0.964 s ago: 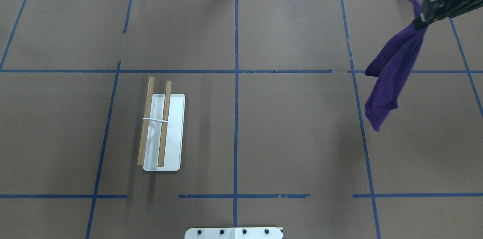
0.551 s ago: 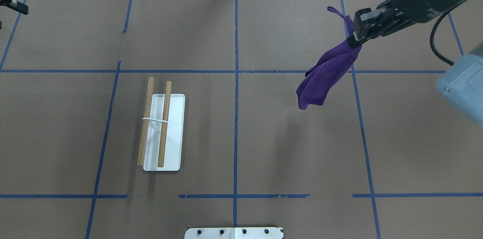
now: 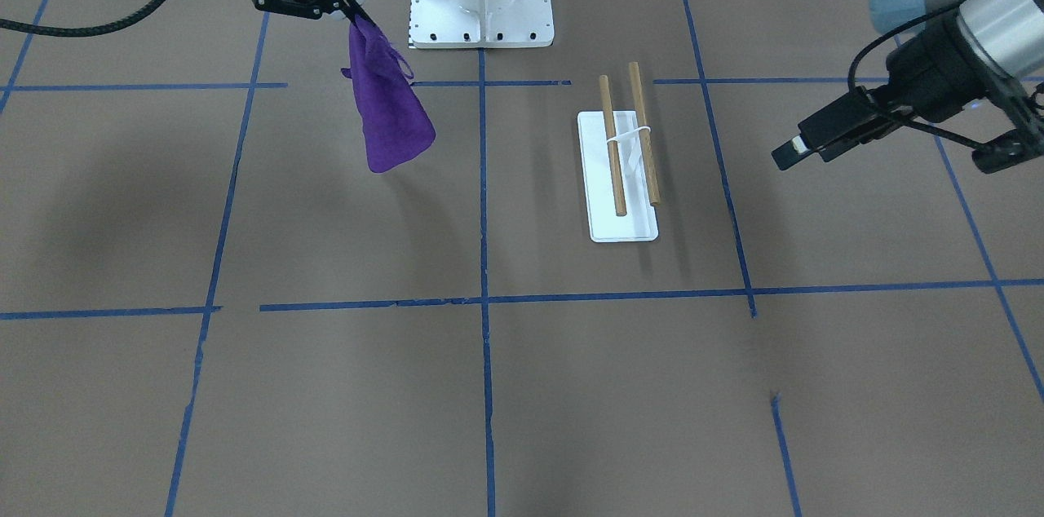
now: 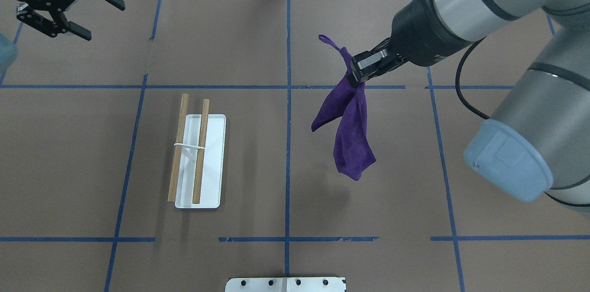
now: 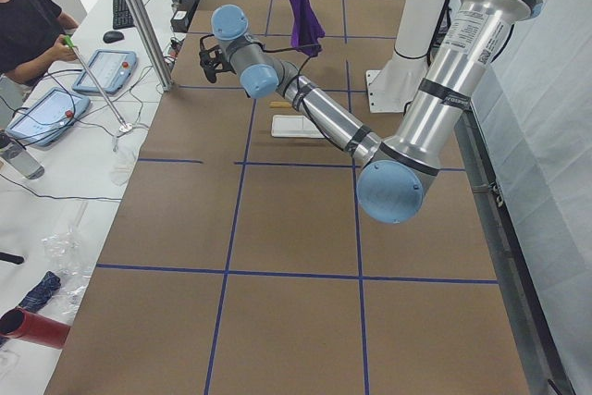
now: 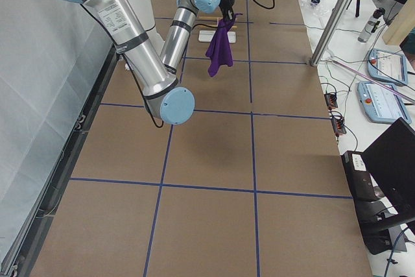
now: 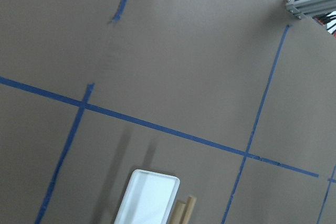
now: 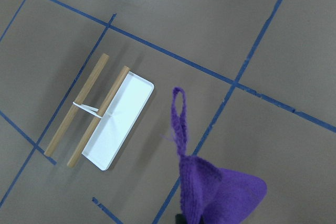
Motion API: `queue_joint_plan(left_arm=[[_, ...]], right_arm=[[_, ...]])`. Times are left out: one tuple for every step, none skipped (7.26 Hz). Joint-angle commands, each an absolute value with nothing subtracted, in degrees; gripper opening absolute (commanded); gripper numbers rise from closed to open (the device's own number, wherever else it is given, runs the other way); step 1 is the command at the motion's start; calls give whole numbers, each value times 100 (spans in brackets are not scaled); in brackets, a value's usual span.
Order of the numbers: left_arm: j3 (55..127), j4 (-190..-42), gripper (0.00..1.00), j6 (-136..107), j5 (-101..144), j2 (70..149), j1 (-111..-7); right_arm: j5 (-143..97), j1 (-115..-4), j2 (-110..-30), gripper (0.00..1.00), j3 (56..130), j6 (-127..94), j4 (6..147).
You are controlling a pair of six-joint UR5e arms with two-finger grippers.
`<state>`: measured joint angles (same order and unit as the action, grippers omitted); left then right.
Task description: Hang towel on rack
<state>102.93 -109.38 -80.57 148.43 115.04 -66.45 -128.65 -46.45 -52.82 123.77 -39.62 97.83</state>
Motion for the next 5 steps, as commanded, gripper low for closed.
queue_joint_plan(left_arm=[[10301,-10960,100,-8925,14792,11968,-6311],[10336,-10960,100,-9460,14792,12145,-6154],[10336,-10960,100,-9970,14705,12390,-5944],[10301,-10951,100,-10445,14678,12567,-5776],[10240,-10960,100,-11094,14678,12725,-5609]], right_arm=[[-12508,-4290,-5106,0,12252,-3920,9398],[-12324,-4176,-5046,0,12191,-3911,9309],[-12261,-4114,-4949,0,12130,-3902,9290],[-12226,-4087,-4835,0,12051,-3876,9290],[-12052,-3991,-4738,0,11980,-3763,9290]])
